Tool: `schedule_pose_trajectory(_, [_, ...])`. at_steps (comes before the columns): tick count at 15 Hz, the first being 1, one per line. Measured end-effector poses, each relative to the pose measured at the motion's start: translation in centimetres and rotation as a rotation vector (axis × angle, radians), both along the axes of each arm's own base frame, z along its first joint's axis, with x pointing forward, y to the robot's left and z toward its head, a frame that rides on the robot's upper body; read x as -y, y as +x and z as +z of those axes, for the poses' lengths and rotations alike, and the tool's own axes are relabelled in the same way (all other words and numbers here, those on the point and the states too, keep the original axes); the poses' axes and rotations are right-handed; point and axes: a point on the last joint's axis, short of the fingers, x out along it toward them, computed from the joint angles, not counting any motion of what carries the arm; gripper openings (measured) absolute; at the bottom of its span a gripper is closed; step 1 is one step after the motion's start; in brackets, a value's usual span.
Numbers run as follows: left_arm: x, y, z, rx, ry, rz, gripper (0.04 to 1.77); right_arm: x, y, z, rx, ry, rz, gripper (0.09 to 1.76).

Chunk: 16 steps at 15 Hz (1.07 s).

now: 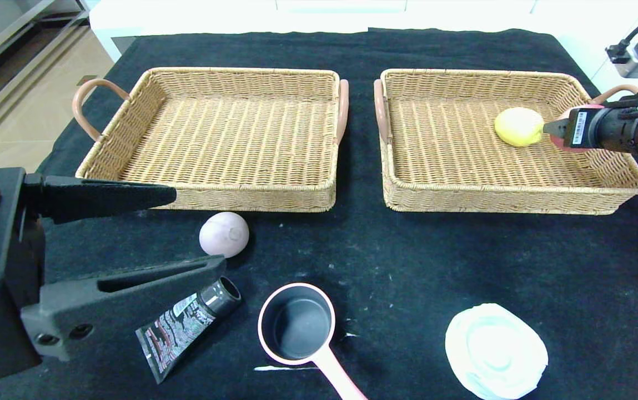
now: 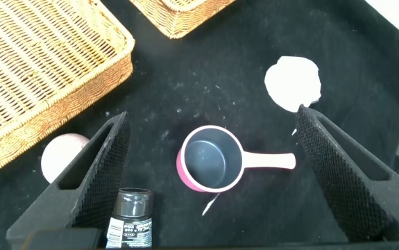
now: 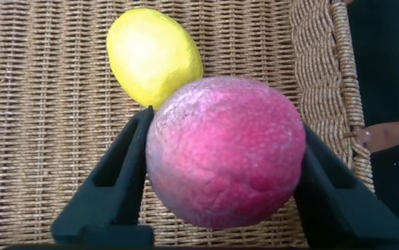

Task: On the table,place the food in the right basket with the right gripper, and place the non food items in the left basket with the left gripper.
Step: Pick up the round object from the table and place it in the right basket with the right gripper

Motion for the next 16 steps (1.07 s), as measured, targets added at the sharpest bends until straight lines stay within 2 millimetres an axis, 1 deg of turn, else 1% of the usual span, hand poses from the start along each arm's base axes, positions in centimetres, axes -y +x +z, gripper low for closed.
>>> schedule_pose_trajectory(4, [0.0, 0.0, 0.0, 0.000, 0.000, 0.000, 1.72, 0.2, 0.0, 0.0, 0.002, 0.000, -0.009, 1.46])
schedule_pose_trajectory(8, [0.0, 0.0, 0.0, 0.000, 0.000, 0.000, 1.72, 0.4, 0.0, 0.0, -0.001, 0.002, -0.009, 1.56])
schedule_pose_trajectory(10, [0.0, 0.0, 0.0, 0.000, 0.000, 0.000, 1.72, 0.4, -0.5, 0.2, -0.005, 0.004, -0.001, 1.59])
schedule_pose_trajectory(12, [0.0, 0.0, 0.0, 0.000, 0.000, 0.000, 1.72, 0.3, -1.5, 0.5, -0.023, 0.010, 0.024, 1.62])
schedule_pose_trajectory(14, [0.0, 0.0, 0.0, -0.002, 0.001, 0.000, 1.72, 0.0, -3.4, 0.6, -0.096, 0.018, 0.051, 1.64])
schedule_pose_trajectory(16, [0.0, 0.1, -0.1, -0.004, 0.003, 0.000, 1.72, -0.4, -5.6, 1.2, -0.150, 0.042, 0.076, 1.66])
